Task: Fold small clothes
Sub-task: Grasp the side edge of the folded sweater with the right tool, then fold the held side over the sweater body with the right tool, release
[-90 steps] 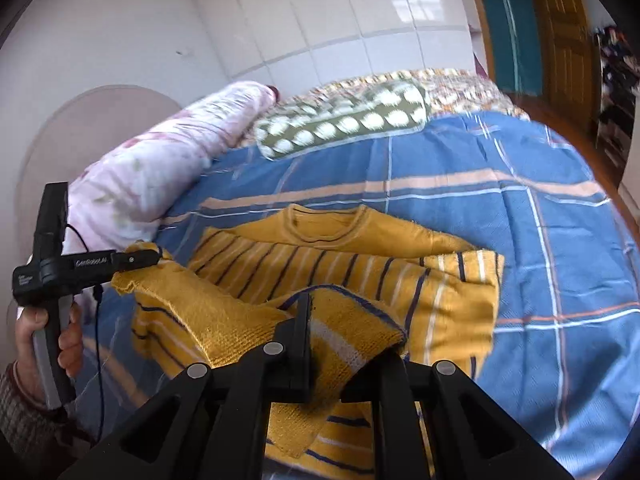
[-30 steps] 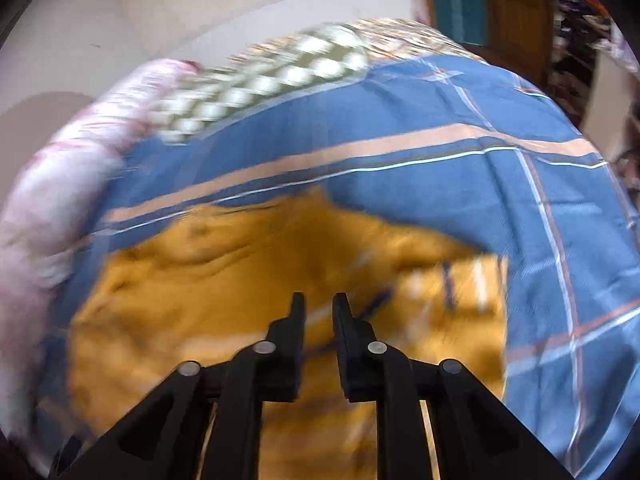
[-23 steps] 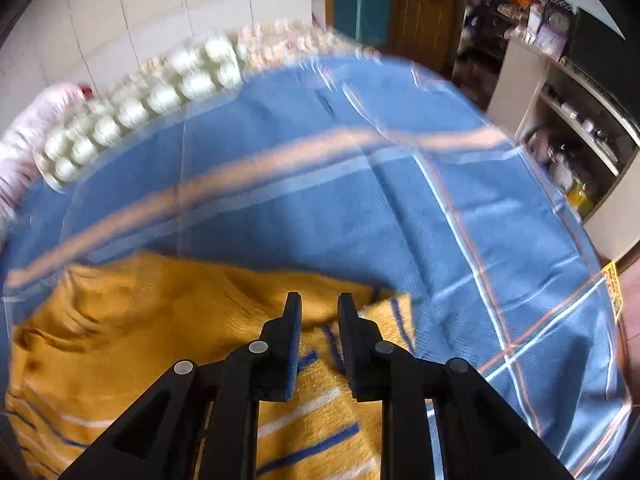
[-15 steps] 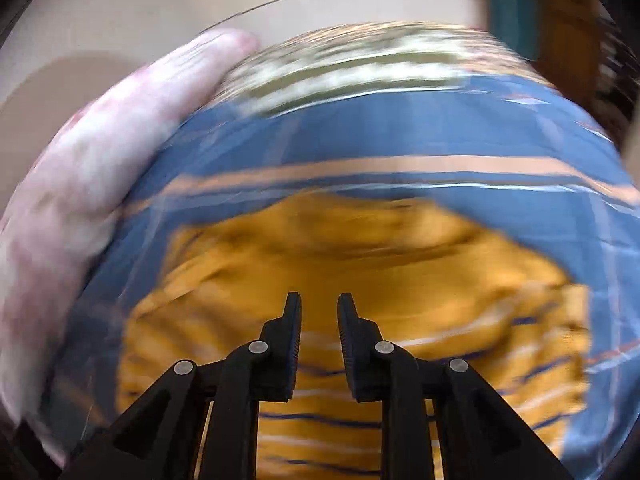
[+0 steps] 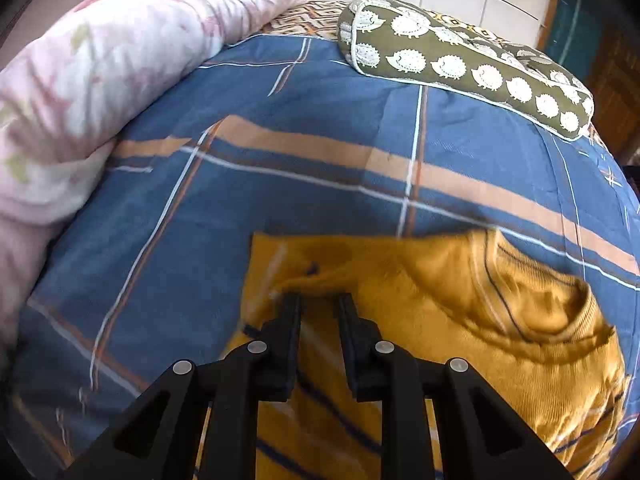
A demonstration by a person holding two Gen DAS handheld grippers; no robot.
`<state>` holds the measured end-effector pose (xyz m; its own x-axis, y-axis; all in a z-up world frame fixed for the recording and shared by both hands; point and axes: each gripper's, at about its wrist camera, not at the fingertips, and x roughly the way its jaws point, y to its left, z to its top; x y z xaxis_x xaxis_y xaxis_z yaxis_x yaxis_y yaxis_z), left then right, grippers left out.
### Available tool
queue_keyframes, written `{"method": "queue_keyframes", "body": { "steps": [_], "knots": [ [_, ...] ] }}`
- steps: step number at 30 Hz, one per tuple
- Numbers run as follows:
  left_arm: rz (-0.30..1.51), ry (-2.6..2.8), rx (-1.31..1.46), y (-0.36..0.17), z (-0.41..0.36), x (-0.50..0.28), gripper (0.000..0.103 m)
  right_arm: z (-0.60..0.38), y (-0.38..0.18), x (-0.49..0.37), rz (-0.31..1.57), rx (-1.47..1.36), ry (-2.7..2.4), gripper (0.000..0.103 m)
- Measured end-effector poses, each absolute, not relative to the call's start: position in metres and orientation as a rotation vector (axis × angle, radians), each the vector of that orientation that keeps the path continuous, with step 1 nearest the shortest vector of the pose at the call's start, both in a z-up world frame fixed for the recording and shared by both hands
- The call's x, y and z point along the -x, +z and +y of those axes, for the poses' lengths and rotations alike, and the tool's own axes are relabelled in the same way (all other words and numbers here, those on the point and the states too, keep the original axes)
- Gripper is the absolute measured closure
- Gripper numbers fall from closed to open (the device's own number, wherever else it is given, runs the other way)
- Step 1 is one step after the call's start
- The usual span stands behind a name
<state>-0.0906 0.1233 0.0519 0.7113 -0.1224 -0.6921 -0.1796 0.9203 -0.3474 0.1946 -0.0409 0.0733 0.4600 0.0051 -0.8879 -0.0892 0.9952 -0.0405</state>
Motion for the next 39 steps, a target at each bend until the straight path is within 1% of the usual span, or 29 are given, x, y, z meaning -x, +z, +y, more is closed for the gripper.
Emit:
{"method": "queue_keyframes", "body": {
  "steps": [1, 2, 5, 10, 13, 17, 20, 24, 25, 26, 28, 34, 35, 37, 39],
  "knots": [
    [0.788, 0.035, 0.426, 0.051, 0.126, 0.09, 0.026, -0.042, 0.079, -0.191, 1.066, 0.06, 0.068, 0.075],
    [0.79, 0.039, 0.442, 0.051, 0.129, 0.09, 0.026, -0.042, 0.089, -0.181, 1.035, 0.03, 0.087, 0.072],
    [0.79, 0.058, 0.476, 0.05, 0.138, 0.091, 0.026, -0.036, 0.106, -0.147, 1.013, 0.014, 0.186, 0.072],
    [0.784, 0.106, 0.531, 0.052, 0.149, 0.095, 0.026, -0.023, 0.118, -0.064, 1.053, 0.051, 0.412, 0.072],
    [0.775, 0.13, 0.541, 0.054, 0.153, 0.097, 0.026, -0.015, 0.114, -0.024, 1.06, 0.099, 0.493, 0.072],
    [0.769, 0.158, 0.537, 0.054, 0.159, 0.103, 0.026, 0.011, 0.093, 0.004, 1.072, 0.256, 0.516, 0.072],
    [0.786, 0.161, 0.552, 0.05, 0.163, 0.105, 0.026, 0.026, 0.072, 0.009, 1.089, 0.378, 0.471, 0.069],
    [0.785, 0.147, 0.595, 0.048, 0.171, 0.109, 0.026, 0.029, 0.05, 0.001, 1.078, 0.509, 0.38, 0.07],
    [0.774, 0.151, 0.601, 0.051, 0.173, 0.111, 0.026, 0.029, 0.048, 0.0, 1.079, 0.506, 0.374, 0.077],
    [0.766, 0.156, 0.604, 0.052, 0.175, 0.113, 0.026, 0.03, 0.048, -0.001, 1.076, 0.502, 0.371, 0.089],
    [0.749, 0.162, 0.617, 0.055, 0.179, 0.118, 0.026, 0.032, 0.049, -0.005, 1.08, 0.47, 0.371, 0.093],
    [0.758, 0.158, 0.628, 0.054, 0.181, 0.118, 0.026, 0.044, 0.062, -0.037, 1.103, 0.235, 0.431, 0.094],
    [0.761, 0.158, 0.627, 0.054, 0.18, 0.118, 0.026, 0.046, 0.057, -0.044, 1.122, 0.214, 0.432, 0.093],
    [0.759, 0.155, 0.615, 0.055, 0.177, 0.115, 0.026, 0.045, 0.044, -0.055, 1.18, 0.147, 0.434, 0.087],
    [0.756, 0.158, 0.587, 0.057, 0.171, 0.115, 0.026, 0.033, 0.045, -0.06, 1.172, 0.044, 0.436, 0.085]
  ]
}}
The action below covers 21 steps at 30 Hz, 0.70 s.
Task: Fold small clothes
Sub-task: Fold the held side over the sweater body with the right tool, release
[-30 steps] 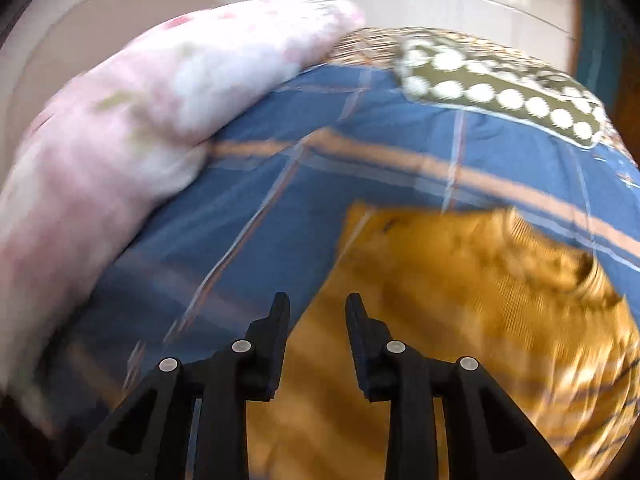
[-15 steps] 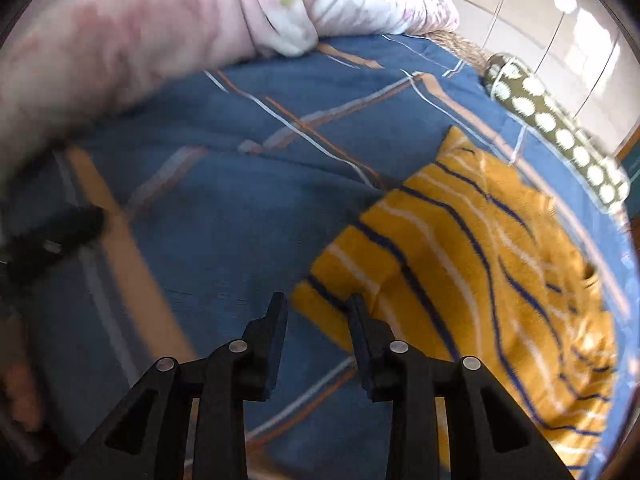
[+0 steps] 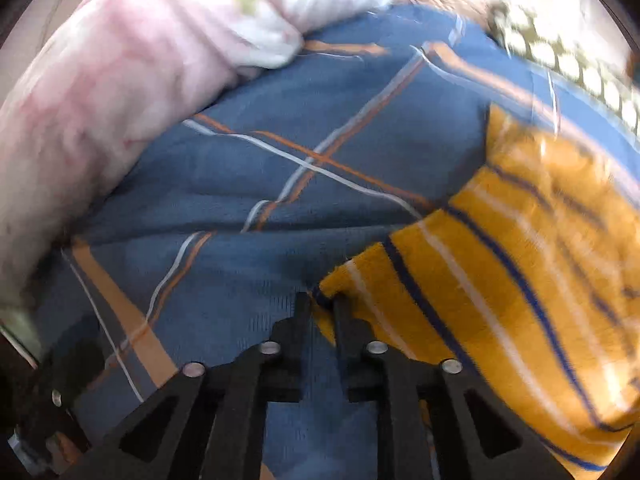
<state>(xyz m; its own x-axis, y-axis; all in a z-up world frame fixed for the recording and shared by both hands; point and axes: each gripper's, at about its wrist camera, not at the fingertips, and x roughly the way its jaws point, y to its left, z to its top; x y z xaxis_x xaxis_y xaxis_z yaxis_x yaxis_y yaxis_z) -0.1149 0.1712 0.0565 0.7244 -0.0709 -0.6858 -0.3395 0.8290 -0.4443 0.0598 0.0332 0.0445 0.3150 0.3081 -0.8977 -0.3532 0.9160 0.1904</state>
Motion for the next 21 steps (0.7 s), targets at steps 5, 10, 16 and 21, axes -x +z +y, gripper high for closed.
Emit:
{"method": "queue_keyframes", "body": {
  "steps": [5, 10, 16, 21],
  "knots": [
    [0.764, 0.152, 0.546, 0.058, 0.158, 0.109, 0.026, -0.011, 0.079, -0.044, 1.151, -0.175, 0.476, 0.072],
    [0.785, 0.132, 0.469, 0.058, 0.132, 0.104, 0.026, -0.092, 0.132, 0.009, 1.074, -0.219, 0.444, 0.054],
    [0.829, 0.075, 0.357, 0.05, 0.087, 0.098, 0.026, -0.224, 0.162, 0.108, 1.022, -0.031, 0.096, 0.053],
    [0.866, 0.081, 0.269, 0.027, 0.055, 0.092, 0.019, -0.331, 0.172, 0.195, 0.977, -0.043, -0.206, 0.051]
  ]
}}
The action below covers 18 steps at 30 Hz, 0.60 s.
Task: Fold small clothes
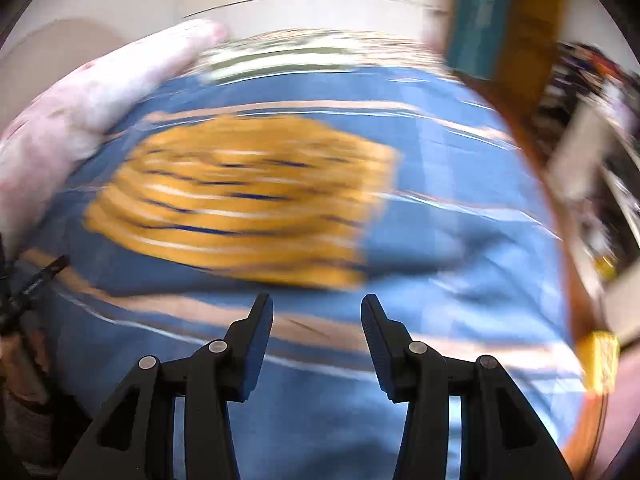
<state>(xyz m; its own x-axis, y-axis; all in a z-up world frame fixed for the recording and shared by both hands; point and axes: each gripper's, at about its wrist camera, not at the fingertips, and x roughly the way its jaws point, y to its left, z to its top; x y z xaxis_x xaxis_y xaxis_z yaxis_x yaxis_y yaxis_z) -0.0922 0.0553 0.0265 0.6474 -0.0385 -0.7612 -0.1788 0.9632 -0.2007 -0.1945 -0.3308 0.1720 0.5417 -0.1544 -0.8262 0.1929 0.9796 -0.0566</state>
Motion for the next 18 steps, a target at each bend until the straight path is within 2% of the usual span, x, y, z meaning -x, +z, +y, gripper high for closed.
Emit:
{"method": "queue_keyframes", "body": {
  "steps": [5, 10, 18],
  "knots": [
    [0.854, 0.138, 0.122, 0.016, 0.037, 0.091, 0.016, -0.393, 0.15, 0.26, 0.887, -0.287, -0.261, 0.05],
    [0.869, 0.141, 0.087, 0.013, 0.034, 0.087, 0.013, -0.397, 0.124, 0.288, 0.831, -0.454, -0.226, 0.05],
    [0.89, 0.152, 0.071, 0.012, 0.033, 0.082, 0.01, -0.37, 0.124, 0.311, 0.794, -0.485, -0.146, 0.049]
  ]
}}
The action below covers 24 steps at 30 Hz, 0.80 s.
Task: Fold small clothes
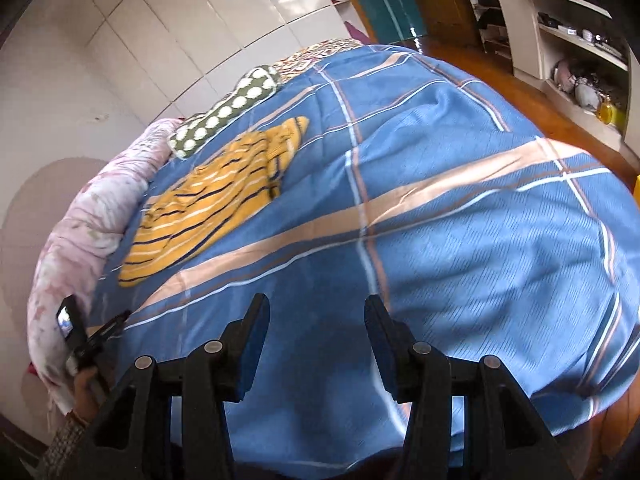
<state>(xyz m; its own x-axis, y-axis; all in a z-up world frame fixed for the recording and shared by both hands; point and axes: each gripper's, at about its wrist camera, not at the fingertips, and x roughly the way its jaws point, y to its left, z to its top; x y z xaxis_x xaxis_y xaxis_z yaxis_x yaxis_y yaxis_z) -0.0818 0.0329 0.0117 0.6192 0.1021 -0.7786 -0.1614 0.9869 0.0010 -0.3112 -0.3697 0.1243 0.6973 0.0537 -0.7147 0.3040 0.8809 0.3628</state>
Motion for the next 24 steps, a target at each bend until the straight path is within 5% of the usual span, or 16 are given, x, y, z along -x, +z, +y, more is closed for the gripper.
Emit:
{"method": "queue_keyframes", "body": {
  "steps": [24],
  "knots": [
    [0.861, 0.197, 0.047, 0.013, 0.028, 0.089, 0.009, -0.387, 0.132, 0.334, 0.773, -0.427, -0.276, 0.041]
  ]
}}
